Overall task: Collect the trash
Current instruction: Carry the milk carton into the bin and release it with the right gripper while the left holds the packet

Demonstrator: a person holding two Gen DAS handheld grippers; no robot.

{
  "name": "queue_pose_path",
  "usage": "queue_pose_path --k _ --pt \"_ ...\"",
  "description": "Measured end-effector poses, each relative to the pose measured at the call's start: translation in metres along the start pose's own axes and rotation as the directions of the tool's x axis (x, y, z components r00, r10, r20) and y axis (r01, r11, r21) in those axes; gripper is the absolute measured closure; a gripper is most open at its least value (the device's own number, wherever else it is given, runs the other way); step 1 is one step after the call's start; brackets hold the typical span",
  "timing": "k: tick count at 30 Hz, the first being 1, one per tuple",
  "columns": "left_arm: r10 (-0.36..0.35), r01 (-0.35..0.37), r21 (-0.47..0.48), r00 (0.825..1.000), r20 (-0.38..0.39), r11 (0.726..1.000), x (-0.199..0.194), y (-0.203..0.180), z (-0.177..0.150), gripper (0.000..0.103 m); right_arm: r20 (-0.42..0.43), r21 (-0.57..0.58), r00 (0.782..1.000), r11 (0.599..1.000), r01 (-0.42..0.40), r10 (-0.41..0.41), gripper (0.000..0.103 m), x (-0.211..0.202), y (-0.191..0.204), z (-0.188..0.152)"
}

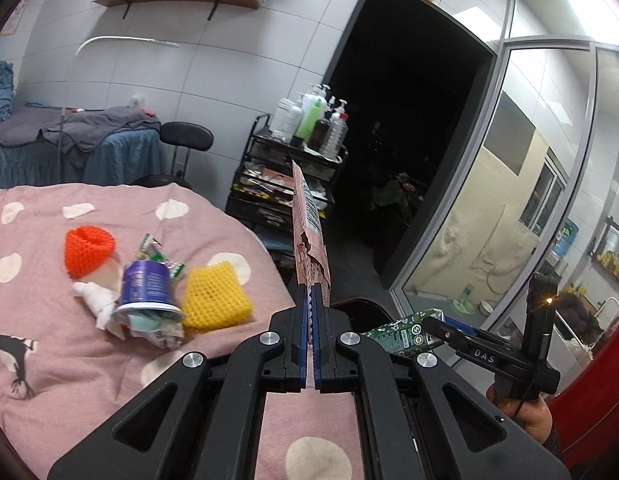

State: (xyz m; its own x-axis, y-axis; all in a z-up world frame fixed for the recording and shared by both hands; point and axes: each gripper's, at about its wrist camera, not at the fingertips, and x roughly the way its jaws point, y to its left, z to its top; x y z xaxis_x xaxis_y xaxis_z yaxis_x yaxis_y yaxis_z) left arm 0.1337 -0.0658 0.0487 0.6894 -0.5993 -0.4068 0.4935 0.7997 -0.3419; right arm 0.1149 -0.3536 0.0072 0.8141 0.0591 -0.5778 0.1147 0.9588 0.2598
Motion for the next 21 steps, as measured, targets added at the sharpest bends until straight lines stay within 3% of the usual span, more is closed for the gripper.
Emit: queue_pose_path --k 8,14,21 --pt "-0.034 0.034 0.028 0.999 -0.034 0.999 0.026 -0.02 0.003 0.101 -0.049 0.029 0.982 0.982 0.185 -0.183 0.056 0.026 -0.044 -0.008" --pt "-0.05 0.053 0.047 0.997 -0.059 0.998 0.04 -0.031 0.001 0.101 -0.154 0.038 0.962 0.971 0.235 -0.226 0.055 0.061 -0.065 -0.03" --pt "-0.072 0.077 0.062 0.994 -0.087 0.995 0.052 -0.042 -0.003 0.101 -0.212 0.0 0.945 0.967 0.255 -0.25 0.055 0.088 -0.067 -0.05"
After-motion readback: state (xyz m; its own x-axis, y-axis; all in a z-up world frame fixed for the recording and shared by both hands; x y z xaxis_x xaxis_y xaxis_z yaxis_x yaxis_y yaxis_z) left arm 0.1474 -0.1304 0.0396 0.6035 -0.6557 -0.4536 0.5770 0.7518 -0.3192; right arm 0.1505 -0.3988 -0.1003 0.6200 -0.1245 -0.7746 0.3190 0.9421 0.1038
